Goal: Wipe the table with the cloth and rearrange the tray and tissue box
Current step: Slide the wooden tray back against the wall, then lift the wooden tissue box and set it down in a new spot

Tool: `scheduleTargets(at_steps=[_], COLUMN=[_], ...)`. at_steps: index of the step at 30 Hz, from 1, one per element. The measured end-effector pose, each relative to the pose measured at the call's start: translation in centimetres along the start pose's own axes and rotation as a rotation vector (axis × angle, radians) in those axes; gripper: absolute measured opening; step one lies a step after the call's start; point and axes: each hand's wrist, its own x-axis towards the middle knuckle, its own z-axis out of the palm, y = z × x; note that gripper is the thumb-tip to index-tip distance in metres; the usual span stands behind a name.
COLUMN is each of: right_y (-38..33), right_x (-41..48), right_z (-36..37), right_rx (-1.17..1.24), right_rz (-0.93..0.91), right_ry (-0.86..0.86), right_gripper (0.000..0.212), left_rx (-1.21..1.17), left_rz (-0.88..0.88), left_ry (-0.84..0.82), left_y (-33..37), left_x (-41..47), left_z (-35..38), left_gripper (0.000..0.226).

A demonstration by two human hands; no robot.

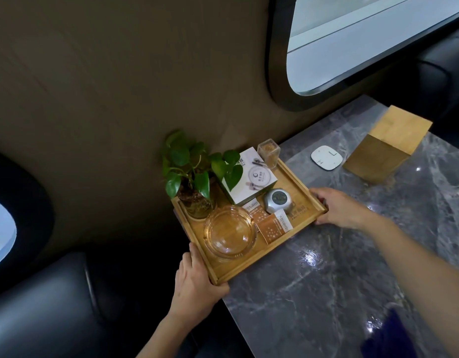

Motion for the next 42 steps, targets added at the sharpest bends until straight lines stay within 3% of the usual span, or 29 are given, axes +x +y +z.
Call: scheduleTargets(at_steps=[13, 18, 21, 23, 27, 31, 36, 39, 42], right_y=[-0.5, -0.6, -0.5, -0.3, -0.2, 0.4, 1.9, 3.9, 5.2], right_x=[-0.4, -0.5, -0.8, -1.3, -2.9, -4.5, -5.8, -5.1, -4.2], right_z=[0.0, 0.1, 0.0, -0.4, -2.4, -5.3, -8.0, -8.8, -9.0], right_rx=[0.003, -0.035, -0.046, -0.027, 0.019, 0.037, 0.088, 0.299, 0.668], right_rz=[0.059, 0.059, 0.07, 0.083, 0.115, 0.13, 0.13, 0.271, 0.37], right_ry=[0.009, 0.009, -0.014, -0.016, 0.026, 0.178, 0.68, 0.916, 0.9], right_gripper=[0.058, 0.058, 0.048, 0.047, 0.058, 0.048, 0.029, 0.043, 0.072], left_rx=[0.003, 0.124, 0.332, 0.315, 0.195, 0.051, -0.101, -0.309, -0.491], left_rz=[-0.019, -0.027, 0.025, 0.091, 0.262, 0.496, 0.665, 0.638, 0.527], left_ry=[-0.017, -0.043, -0.039, -0.009, 0.027, -0.008, -0.081, -0.165, -0.292], left_y=[0.1, 0.6, 1.7, 3.4, 8.8, 15.6, 24.1, 28.3, 31.5], left_x=[-0.1, -0.2, -0.5, -0.8, -0.6, 1.5, 6.1, 9.1, 11.6], left_z=[0.0, -0.5, -2.1, -3.5, -5.4, -5.0, -2.4, -0.1, 2.3], left_gripper=[0.111, 0.105, 0.082, 0.06, 0.049, 0.038, 0.047, 0.051, 0.062])
